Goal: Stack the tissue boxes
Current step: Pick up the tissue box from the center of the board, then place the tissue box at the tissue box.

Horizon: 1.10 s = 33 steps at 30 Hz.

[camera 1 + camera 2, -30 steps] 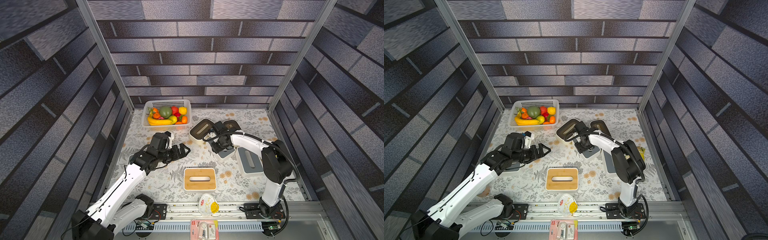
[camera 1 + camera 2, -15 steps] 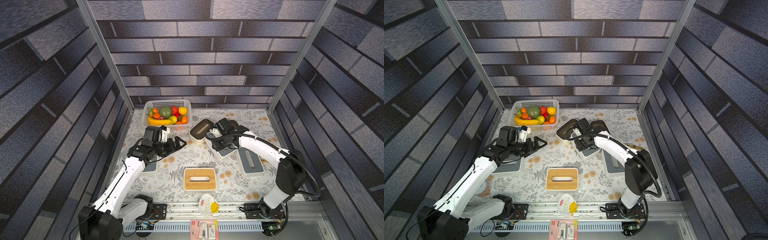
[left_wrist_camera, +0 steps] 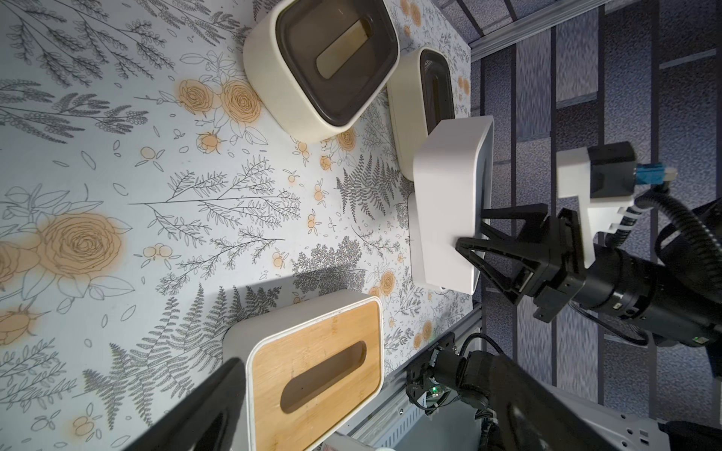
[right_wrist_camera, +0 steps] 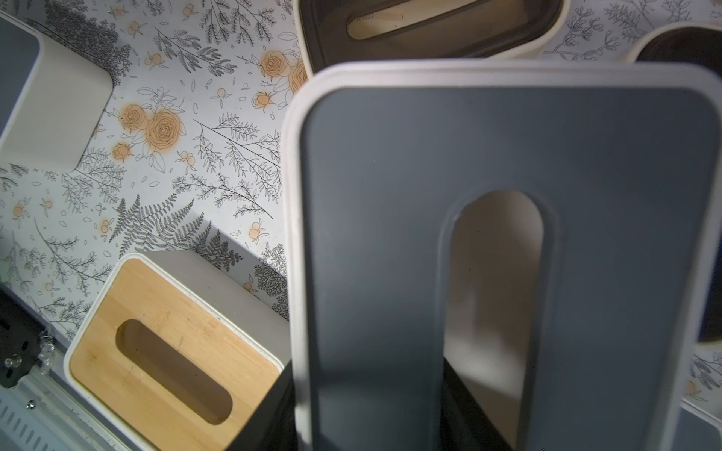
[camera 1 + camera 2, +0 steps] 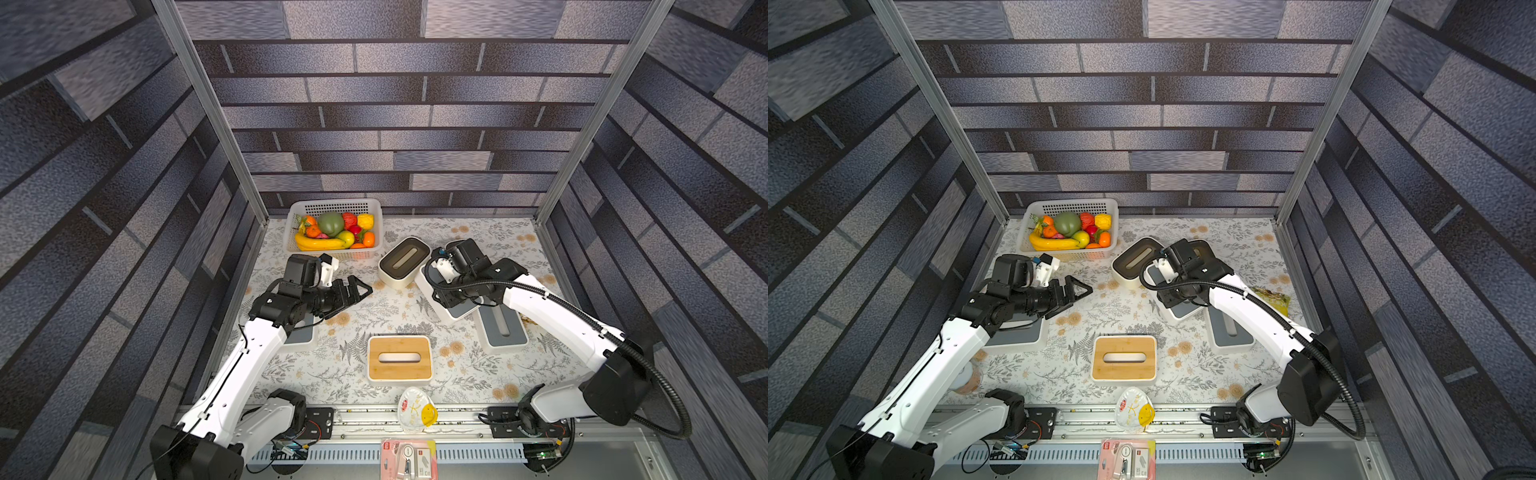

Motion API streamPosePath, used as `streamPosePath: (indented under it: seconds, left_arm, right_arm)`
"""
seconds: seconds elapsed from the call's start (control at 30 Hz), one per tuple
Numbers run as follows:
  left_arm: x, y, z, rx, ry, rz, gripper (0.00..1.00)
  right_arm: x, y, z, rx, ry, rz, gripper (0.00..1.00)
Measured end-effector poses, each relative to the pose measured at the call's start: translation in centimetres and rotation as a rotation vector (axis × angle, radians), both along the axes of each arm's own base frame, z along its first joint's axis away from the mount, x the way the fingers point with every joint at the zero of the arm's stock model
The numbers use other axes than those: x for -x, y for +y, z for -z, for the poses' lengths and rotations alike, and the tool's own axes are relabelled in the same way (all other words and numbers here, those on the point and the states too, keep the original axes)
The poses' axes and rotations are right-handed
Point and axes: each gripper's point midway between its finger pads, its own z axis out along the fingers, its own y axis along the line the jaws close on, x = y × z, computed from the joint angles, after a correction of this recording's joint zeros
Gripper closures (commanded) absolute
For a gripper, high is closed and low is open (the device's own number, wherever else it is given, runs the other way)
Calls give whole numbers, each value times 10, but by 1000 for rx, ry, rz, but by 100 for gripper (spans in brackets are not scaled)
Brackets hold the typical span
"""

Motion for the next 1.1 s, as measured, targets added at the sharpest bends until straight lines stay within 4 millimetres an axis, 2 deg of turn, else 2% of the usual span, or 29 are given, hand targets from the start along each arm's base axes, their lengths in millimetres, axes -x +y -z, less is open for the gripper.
streamPosePath:
  seconds: [0.1, 0.17, 0.3, 0.47, 0.6, 0.9, 1.1]
  left_arm:
    - [3, 8, -15, 57, 21, -53, 0]
    - [6, 11, -16, 97, 62, -86, 0]
    - [15, 12, -1, 143, 182, -129, 0]
    - [29, 15, 19, 141, 262, -154, 0]
    - [44, 20, 23, 141, 244, -174, 0]
    - [82, 22, 7, 187, 216, -152, 0]
    - [101, 17, 10, 195, 251, -90, 0]
  right_arm:
    - [7, 1, -7, 9, 31, -35, 55]
    - [6, 4, -16, 9, 41, -56, 56]
    - [4, 12, -31, -9, 26, -103, 55]
    - [13, 12, -29, 12, 14, -182, 55]
    - [28, 8, -29, 58, -33, -263, 55]
    - [65, 21, -60, 11, -149, -436, 55]
    - [83, 34, -62, -3, -146, -502, 55]
